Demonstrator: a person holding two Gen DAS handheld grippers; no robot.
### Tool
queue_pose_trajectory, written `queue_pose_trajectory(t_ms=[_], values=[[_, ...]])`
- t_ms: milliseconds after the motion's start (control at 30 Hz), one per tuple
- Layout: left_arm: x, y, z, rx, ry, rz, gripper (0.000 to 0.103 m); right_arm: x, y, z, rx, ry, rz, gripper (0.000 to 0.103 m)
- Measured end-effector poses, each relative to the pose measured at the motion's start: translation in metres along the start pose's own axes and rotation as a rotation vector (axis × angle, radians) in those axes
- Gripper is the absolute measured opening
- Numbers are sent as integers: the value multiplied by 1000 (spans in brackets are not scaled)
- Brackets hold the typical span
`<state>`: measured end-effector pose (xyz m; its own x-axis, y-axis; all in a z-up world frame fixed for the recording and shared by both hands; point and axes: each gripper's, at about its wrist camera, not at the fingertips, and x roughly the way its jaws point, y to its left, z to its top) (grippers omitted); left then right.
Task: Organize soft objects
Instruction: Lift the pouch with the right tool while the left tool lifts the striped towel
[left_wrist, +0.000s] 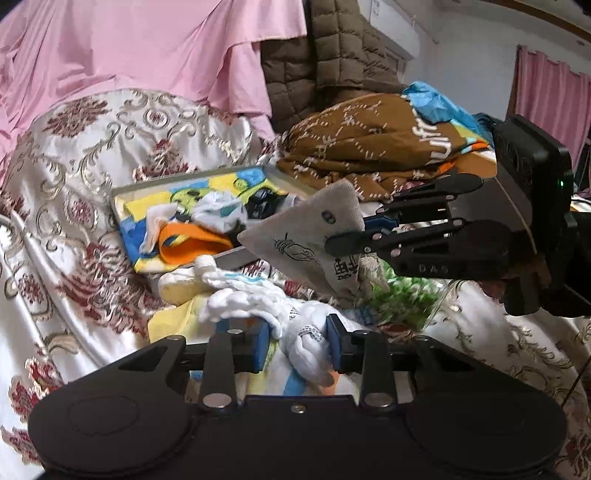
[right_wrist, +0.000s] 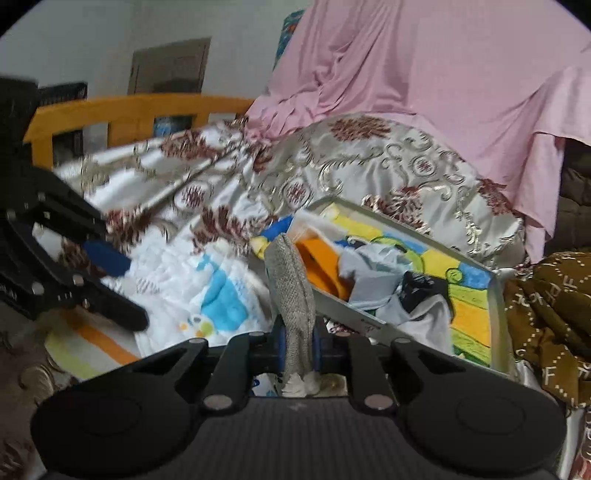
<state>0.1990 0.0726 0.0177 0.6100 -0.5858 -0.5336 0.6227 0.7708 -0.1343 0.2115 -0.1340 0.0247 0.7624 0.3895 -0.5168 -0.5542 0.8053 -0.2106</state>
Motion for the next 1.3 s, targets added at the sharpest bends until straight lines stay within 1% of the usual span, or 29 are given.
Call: queue_pose_trajectory(t_ms=[133,233,533,600,800,900,1000,1133,1267,1300], values=[[-2,-7,8,5,-35,-22,33,-17,-12,10,34,-23,-18,15],[-3,-13,13,14,-58,-35,33,-25,-16,15,23,-29,-50,15],[-9,-10,19,-12,-96,-49,33,-33,-23,19,43,-9,-91,15],[-8,-12,18,2,-84,-57,33,-32,-22,20,42,-3,-93,15],[-5,-8,5,23,-28,-36,34,-27,-17,20,37,9,-85,15],[0,-2,0,18,9,-22,34,-25,-14,20,36,12,-70,15],[6,1,-2,-3,26,-13,36,-22,-10,18,42,21,-40,15],[11,2,1,-9,28,-13,40,-16,4,13,25,46,-5,15],[11,0,4,14,21,-5,40,-11,16,7,6,64,29,14],[10,-1,5,19,13,-3,38,-11,18,7,-2,64,26,14]])
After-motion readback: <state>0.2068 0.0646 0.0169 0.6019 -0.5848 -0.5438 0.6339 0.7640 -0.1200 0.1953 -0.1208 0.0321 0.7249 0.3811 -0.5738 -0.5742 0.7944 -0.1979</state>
